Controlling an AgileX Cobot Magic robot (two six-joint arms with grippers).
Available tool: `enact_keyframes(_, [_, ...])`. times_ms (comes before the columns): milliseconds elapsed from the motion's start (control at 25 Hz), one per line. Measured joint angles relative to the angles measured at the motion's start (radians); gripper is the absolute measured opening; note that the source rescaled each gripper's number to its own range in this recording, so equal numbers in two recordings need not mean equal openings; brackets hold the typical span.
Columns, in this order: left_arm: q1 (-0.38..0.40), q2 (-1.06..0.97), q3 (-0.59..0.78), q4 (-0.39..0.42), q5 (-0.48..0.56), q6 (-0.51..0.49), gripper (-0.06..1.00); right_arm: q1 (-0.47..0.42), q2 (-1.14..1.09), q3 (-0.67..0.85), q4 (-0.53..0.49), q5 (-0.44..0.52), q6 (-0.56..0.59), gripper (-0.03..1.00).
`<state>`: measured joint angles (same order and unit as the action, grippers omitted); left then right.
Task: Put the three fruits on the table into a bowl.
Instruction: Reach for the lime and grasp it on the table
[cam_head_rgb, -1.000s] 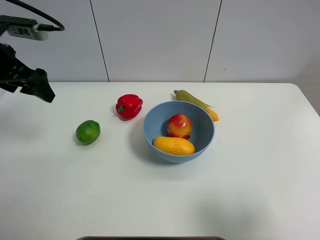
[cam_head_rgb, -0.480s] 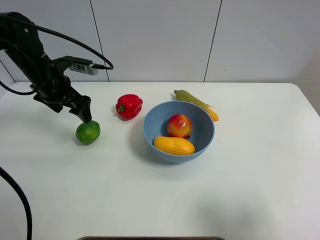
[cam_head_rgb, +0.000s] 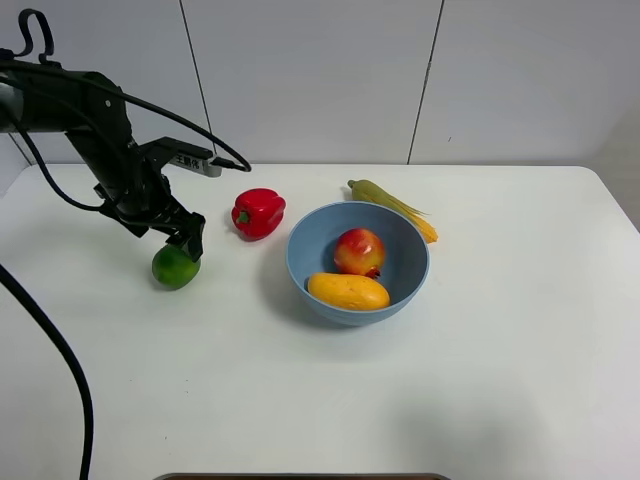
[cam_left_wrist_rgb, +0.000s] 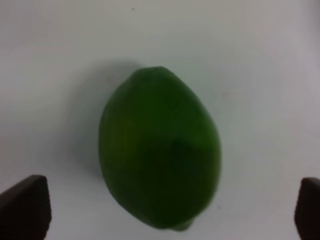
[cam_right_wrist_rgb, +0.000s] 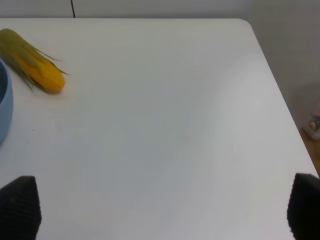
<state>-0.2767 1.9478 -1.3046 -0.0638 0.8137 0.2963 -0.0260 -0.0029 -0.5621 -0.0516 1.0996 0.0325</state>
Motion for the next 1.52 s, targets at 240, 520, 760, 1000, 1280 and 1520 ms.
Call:
enact_keyframes(240, [0.0,0.069,-0.001,0.035,-0.026,-0.005,1.0,0.0,0.0,0.0,0.0,0.0,0.0,1.0])
enact_keyframes(520, [0.0,0.147,-0.001,0.038,-0.055,-0.004,1.0,0.0,0.0,0.0,0.0,0.0,-0.002,1.0])
enact_keyframes(760, [0.0,0.186,-0.001,0.036,-0.065,-0.004,1.0,0.0,0.0,0.0,0.0,0.0,-0.002,1.0])
enact_keyframes(1000, [0.0,0.202,-0.007,-0.003,-0.08,-0.003,0.51,0.0,0.0,0.0,0.0,0.0,-0.002,1.0])
enact_keyframes(1280, [0.0,0.202,-0.007,-0.013,-0.083,0.0,0.2,0.0,0.0,0.0,0.0,0.0,-0.002,1.0])
enact_keyframes(1520, [0.0,0.202,-0.007,-0.015,-0.083,0.0,0.0,0.0,0.0,0.0,0.0,0.0,-0.002,1.0])
